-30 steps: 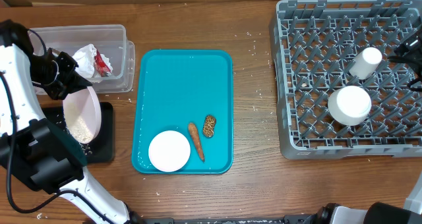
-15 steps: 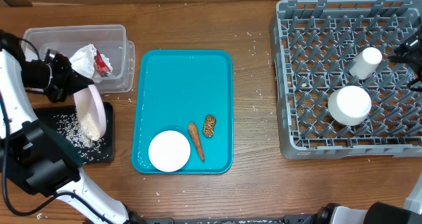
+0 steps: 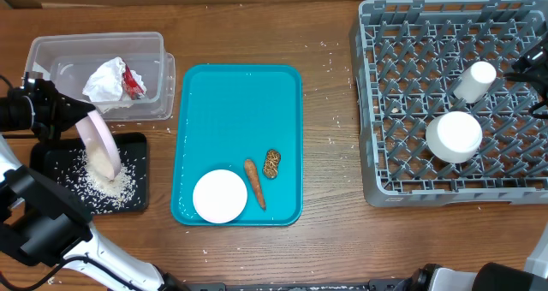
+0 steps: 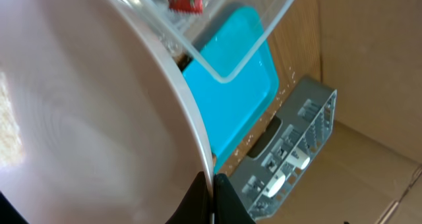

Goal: Sort waste into correct bins and load items into the dishwasher
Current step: 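Tilt the plate with the left gripper to pour rice onto black tray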

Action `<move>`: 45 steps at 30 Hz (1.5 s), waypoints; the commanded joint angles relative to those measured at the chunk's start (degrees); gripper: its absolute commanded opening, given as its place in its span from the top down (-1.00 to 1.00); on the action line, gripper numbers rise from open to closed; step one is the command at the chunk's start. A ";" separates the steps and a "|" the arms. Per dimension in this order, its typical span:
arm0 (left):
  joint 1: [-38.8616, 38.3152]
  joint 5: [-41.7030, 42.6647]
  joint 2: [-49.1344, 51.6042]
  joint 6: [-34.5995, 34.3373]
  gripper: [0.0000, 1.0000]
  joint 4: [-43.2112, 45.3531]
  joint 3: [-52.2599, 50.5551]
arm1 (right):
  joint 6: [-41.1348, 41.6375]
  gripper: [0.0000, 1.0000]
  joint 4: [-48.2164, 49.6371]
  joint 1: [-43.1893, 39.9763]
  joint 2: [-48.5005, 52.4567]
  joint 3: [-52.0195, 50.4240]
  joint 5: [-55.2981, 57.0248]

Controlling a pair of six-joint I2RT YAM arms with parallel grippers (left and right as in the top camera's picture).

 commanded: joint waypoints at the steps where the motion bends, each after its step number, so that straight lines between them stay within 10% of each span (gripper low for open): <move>1: 0.83 1.88 -1.57 2.67 0.91 -2.27 -0.17 | -0.31 -1.00 0.24 -0.07 -0.26 0.37 0.61; 19: 1.36 -0.42 -1.20 -0.44 0.91 0.96 -0.20 | -0.31 -1.00 0.24 -0.07 -0.26 0.37 0.61; 34: 1.36 15.02 -0.92 12.22 0.91 -5.95 -0.20 | -0.31 -1.00 0.24 -0.07 -0.26 0.37 0.61; 45: 1.46 13.22 -0.90 5.99 0.91 -5.95 -0.46 | -0.31 -1.00 0.24 -0.07 -0.26 0.37 0.61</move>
